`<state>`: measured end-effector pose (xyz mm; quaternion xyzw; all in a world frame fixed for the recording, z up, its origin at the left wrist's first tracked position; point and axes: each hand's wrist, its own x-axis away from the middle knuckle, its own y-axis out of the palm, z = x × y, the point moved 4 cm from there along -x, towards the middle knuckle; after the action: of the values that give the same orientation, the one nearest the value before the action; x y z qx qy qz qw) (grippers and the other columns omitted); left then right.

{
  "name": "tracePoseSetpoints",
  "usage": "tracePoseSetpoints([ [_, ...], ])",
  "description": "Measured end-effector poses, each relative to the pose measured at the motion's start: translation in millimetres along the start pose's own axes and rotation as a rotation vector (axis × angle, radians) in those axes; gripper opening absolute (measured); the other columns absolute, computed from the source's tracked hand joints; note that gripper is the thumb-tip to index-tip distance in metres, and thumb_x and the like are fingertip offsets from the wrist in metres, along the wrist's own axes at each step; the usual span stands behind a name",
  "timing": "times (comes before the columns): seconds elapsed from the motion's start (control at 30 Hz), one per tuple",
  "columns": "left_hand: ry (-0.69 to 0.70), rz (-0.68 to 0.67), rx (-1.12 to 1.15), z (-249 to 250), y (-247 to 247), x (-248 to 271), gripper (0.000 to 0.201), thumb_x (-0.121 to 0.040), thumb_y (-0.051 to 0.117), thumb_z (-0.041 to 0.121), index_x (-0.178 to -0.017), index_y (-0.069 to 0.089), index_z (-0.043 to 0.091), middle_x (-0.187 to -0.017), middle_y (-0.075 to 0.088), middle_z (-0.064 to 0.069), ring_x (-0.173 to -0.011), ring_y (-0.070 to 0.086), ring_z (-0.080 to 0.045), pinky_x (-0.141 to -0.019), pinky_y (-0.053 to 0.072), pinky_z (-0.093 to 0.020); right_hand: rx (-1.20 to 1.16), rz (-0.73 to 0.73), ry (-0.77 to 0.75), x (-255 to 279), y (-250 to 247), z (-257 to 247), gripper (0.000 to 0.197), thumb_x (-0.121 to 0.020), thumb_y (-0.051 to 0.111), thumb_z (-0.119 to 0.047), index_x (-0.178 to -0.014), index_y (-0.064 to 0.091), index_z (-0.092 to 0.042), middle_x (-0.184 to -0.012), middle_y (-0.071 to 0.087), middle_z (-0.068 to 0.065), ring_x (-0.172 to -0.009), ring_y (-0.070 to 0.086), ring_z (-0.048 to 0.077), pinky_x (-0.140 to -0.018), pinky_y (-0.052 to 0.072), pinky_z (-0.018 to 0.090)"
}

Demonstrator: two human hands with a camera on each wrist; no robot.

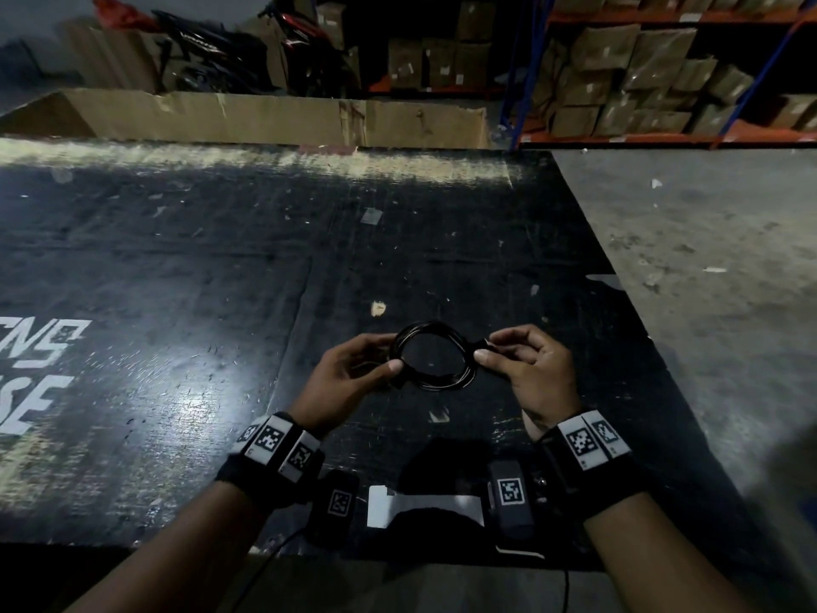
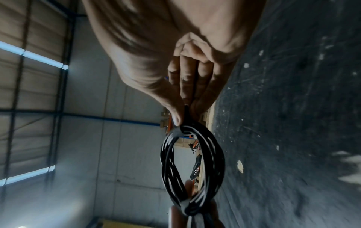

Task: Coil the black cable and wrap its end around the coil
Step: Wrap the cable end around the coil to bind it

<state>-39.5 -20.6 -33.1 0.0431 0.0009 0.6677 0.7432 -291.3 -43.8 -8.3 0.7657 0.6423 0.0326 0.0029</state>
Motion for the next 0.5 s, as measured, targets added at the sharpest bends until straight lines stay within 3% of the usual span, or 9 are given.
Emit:
tracePoseSetpoints([
  [0.17, -0.061, 0.158, 0.068, -18.5, -5.8, -11.9, 0.029, -0.088, 0.074, -0.007, -0.108, 0.078, 0.013, -0.093, 0.080, -0.003, -0.095, 0.074, -0.021, -0.080, 0.062, -0.029, -0.153, 0.037, 0.180, -5.0, -0.3, 21.6, 0.025, -0.070, 0.084, 0.006, -0.088, 0.071, -0.006, -0.082, 0.073, 0.011, -0.079, 0.071, 0.021, -0.077, 0.059, 0.032],
  [0.23, -0.091, 0.180, 0.021, -22.3, -6.4, -17.3, 0.026, -0.087, 0.076, -0.006, -0.103, 0.079, 0.014, -0.094, 0.079, -0.009, -0.088, 0.075, -0.021, -0.078, 0.062, -0.029, -0.147, 0.044, 0.216, -8.1, 0.9, 27.7, 0.026, -0.070, 0.084, 0.006, -0.089, 0.071, -0.005, -0.082, 0.074, 0.011, -0.078, 0.071, 0.022, -0.080, 0.059, 0.034],
  [0.37, -0.110, 0.178, -0.112, -30.1, -16.3, -34.9, 0.026, -0.084, 0.078, -0.008, -0.102, 0.079, 0.011, -0.092, 0.080, -0.016, -0.075, 0.076, -0.017, -0.065, 0.058, -0.021, 0.097, -0.001, 0.247, -20.6, 0.2, 36.8, 0.024, -0.069, 0.083, 0.007, -0.089, 0.076, -0.002, -0.079, 0.076, 0.012, -0.068, 0.071, 0.017, -0.066, 0.059, 0.022],
  [0.5, -0.164, 0.143, -0.293, -45.8, -21.8, -56.6, 0.026, -0.083, 0.080, -0.007, -0.097, 0.080, 0.015, -0.070, 0.080, 0.003, -0.064, 0.075, -0.006, -0.061, 0.059, -0.020, 0.430, -0.010, 0.227, -41.9, -0.5, 48.3, 0.019, -0.065, 0.089, -0.004, -0.070, 0.079, -0.018, -0.073, 0.079, 0.004, -0.069, 0.075, 0.019, -0.068, 0.060, 0.026],
])
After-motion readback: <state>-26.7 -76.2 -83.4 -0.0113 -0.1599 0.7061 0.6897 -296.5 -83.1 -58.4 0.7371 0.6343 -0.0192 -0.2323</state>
